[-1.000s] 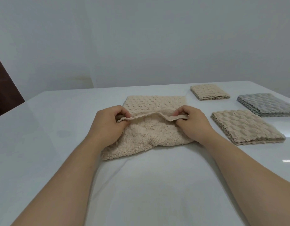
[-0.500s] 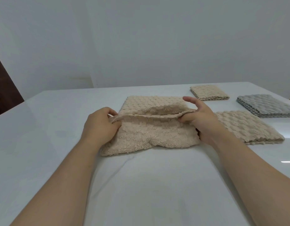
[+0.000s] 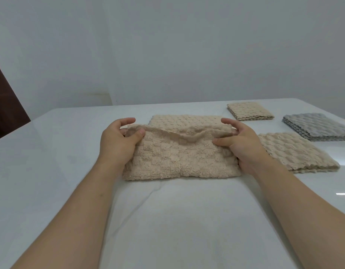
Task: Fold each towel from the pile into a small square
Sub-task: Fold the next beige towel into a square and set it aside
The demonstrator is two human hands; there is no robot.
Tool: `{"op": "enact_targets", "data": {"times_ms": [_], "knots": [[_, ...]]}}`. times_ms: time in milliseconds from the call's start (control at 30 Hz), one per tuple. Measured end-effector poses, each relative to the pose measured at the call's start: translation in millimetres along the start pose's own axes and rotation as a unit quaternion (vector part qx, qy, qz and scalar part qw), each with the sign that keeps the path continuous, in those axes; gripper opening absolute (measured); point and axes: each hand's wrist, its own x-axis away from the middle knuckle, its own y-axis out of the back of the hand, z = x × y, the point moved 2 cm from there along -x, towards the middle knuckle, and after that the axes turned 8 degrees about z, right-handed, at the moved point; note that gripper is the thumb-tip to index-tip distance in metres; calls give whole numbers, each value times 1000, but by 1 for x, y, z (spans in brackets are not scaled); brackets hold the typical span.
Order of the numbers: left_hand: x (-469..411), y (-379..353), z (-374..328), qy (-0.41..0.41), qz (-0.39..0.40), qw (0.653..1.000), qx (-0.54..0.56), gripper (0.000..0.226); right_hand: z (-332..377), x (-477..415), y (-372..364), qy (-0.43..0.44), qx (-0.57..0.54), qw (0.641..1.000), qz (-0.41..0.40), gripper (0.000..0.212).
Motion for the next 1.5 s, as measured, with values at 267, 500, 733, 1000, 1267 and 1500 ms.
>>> {"op": "enact_targets", "data": {"times_ms": [267, 500, 733, 1000, 1267, 1500], "knots": [[-4, 0, 3, 9, -6, 998, 55, 5, -5, -8, 4, -11, -36, 999, -29, 39], [-6, 3, 5, -23, -46, 998, 46, 15, -9, -9, 7, 8, -37, 998, -52, 39], [-10, 4, 11, -23, -48, 998, 32, 15, -14, -15, 8, 0, -37, 996, -82, 70], [-13, 3, 15, -27, -31, 999, 6, 3, -18, -19, 11, 14, -5, 996, -90, 74], [-11, 4, 14, -41, -70, 996, -39, 8, -13, -11, 6, 56, 78, 989, -113, 37], [13, -1, -4, -52, -45, 993, -99, 6, 10, 18, -10, 100, 217, 960, -146, 28]]}}
